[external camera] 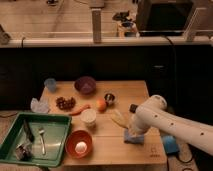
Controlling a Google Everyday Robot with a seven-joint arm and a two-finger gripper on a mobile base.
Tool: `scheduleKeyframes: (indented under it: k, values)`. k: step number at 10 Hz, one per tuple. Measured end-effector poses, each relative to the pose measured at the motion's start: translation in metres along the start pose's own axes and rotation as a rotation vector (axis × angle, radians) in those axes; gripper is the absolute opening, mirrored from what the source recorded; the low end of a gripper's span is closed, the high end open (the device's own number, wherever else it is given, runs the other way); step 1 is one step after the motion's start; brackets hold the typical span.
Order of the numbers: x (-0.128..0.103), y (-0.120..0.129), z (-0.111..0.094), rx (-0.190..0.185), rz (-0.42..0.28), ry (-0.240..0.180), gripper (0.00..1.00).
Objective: Place sponge in tray
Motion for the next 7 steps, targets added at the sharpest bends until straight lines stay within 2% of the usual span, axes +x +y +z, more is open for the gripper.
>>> scheduleKeyframes:
  k: [3, 4, 7]
  values:
    - [-0.0031, 0.0054, 0.0002, -0.007, -0.008, 0.0, 0.13]
    - [-0.0027, 0.0072, 0.0004, -0.01, -0.007, 0.0, 0.16]
    - [-0.0044, 0.0073, -0.0032, -0.021, -0.02, 0.008, 0.15]
